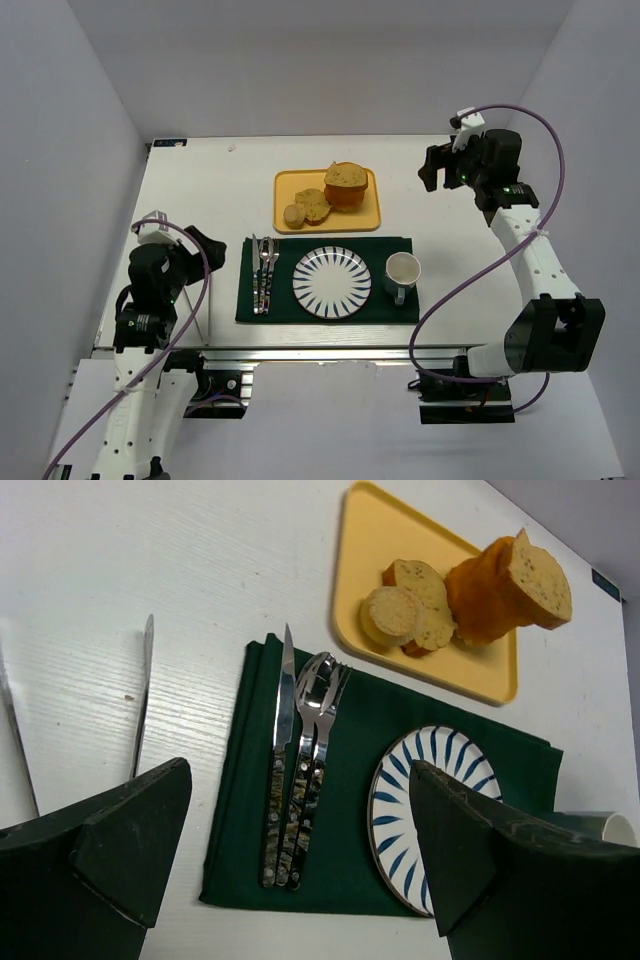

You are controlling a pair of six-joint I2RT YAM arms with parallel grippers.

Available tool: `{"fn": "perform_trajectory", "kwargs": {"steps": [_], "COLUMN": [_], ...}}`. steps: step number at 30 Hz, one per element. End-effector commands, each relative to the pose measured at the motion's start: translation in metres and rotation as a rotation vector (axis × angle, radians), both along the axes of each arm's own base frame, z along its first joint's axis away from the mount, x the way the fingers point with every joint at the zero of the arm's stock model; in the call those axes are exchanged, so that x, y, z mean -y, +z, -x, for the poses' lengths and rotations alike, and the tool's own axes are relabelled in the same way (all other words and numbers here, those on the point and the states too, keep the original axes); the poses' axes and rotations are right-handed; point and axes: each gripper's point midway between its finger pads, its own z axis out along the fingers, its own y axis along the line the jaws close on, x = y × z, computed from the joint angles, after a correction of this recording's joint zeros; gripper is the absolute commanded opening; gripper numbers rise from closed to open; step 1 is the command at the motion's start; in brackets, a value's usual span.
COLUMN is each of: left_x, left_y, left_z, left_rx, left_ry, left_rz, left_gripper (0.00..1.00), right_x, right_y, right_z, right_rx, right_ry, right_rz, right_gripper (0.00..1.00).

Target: Place the bread

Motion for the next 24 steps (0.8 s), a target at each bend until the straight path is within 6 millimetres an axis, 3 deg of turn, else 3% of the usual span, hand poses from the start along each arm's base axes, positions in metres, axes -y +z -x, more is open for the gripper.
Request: {"fn": "perform_trajectory", "kwargs": {"steps": [1, 4, 8, 9, 10, 12, 13, 15, 16, 18, 19, 21, 22, 24], "left_x": [-0.017, -0.016, -0.016, -0.016, -0.015, -0.015, -0.016, -0.019, -0.021, -0.027, -0.03, -0.035, -0.038, -0.038], "left_y": [0.019, 0.026, 0.023, 0.014, 0.007, 0.0, -0.008, -0.015, -0.023, -0.027, -0.046, -0.054, -0.069, -0.077], "left_z": [-0.001, 0.0, -0.001, -0.005, -0.003, -0.008, -0.005, -0.009, -0.005, -0.006, -0.003, -0.004, -0.002, -0.004], "left_rx": [0.029, 0.07, 0.029, -0.029, -0.076, -0.15, -0.204, -0.286, -0.349, -0.42, -0.535, -0.625, -0.715, -0.761], "left_ry": [0.107, 0.1, 0.098, 0.097, 0.094, 0.092, 0.091, 0.1, 0.103, 0.124, 0.131, 0.147, 0.149, 0.134], "left_rz": [-0.004, -0.01, -0.012, -0.014, -0.016, -0.02, -0.03, -0.054, -0.066, -0.098, -0.117, -0.147, -0.172, -0.193], "left_gripper": [0.98, 0.98, 0.43, 0.29, 0.27, 0.3, 0.48, 0.67, 0.74, 0.78, 0.82, 0.83, 0.83, 0.86], "right_x": [-0.009, -0.025, -0.06, -0.065, -0.07, -0.082, -0.086, -0.096, -0.101, -0.102, -0.102, -0.1, -0.1, -0.099], "right_y": [-0.001, 0.0, 0.0, -0.005, -0.009, -0.007, -0.012, -0.018, -0.023, -0.035, -0.04, -0.053, -0.056, -0.061], "right_z": [0.006, 0.019, 0.057, 0.064, 0.073, 0.087, 0.093, 0.107, 0.111, 0.108, 0.108, 0.102, 0.1, 0.094], "right_rx": [-0.025, 0.02, 0.137, 0.134, 0.129, 0.144, 0.133, 0.116, 0.089, 0.046, 0.025, -0.024, -0.044, -0.069], "right_ry": [0.065, 0.229, 0.577, 0.615, 0.662, 0.748, 0.777, 0.859, 0.872, 0.857, 0.853, 0.824, 0.815, 0.805], "right_rz": [-0.006, 0.048, 0.121, 0.116, 0.107, 0.054, 0.026, -0.013, -0.026, -0.033, -0.038, -0.04, -0.044, -0.043], "right_gripper": [0.89, 0.9, 0.89, 0.89, 0.89, 0.89, 0.89, 0.86, 0.78, 0.69, 0.62, 0.54, 0.54, 0.61]}}
